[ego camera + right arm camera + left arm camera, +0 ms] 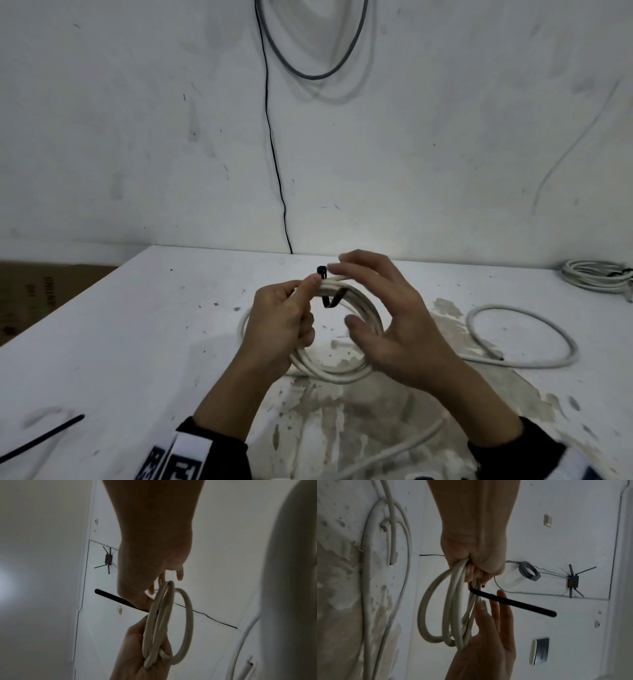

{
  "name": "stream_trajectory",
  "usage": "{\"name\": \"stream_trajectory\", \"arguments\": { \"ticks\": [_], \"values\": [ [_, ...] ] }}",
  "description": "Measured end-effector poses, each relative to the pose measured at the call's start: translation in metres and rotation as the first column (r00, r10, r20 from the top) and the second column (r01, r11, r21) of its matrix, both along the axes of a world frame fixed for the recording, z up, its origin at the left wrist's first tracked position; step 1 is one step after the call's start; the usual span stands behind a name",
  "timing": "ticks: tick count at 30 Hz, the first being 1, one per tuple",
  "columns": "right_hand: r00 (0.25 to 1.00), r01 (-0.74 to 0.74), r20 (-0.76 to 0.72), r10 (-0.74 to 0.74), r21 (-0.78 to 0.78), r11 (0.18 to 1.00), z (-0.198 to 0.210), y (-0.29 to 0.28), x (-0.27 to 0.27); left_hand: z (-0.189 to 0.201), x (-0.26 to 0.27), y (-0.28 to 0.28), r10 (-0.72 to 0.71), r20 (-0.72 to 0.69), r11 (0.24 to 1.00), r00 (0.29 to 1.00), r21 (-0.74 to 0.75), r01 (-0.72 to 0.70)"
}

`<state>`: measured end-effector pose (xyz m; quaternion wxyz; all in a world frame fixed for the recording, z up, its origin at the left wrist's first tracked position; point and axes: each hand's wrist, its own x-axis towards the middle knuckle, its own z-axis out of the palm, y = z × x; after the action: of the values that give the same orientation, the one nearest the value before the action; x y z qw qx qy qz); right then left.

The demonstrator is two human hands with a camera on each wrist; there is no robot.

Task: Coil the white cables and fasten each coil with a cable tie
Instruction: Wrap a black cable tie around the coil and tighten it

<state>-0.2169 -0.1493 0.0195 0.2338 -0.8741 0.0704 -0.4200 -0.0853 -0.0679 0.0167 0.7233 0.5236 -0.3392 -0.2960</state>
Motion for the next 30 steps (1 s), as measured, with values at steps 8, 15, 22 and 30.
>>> {"name": "stream_trajectory", "arguments": {
  "ticks": [8, 15, 22, 30],
  "values": [
    [0.994, -0.062, 0.107, 0.011, 0.487, 0.871, 0.003, 0.010, 0.009, 0.003, -0.002, 0.001, -0.042, -0.054, 0.999, 0.998, 0.012, 0.042],
    [0.993, -0.091, 0.122, -0.004, 0.767, 0.635, 0.009, 0.008, 0.006, 0.005, -0.011, 0.001, 0.027, 0.154, 1.000, 0.988, 0.009, -0.029],
    [0.999, -0.021, 0.042, -0.014, 0.716, 0.698, 0.012, 0.012, 0.004, 0.005, -0.012, 0.001, 0.057, 0.198, 0.998, 0.978, 0.000, -0.059],
    [0.999, -0.022, 0.033, -0.002, 0.698, 0.715, 0.013, 0.014, 0.003, 0.005, -0.012, 0.002, 0.067, 0.218, 0.997, 0.974, 0.009, -0.070]
  ]
}}
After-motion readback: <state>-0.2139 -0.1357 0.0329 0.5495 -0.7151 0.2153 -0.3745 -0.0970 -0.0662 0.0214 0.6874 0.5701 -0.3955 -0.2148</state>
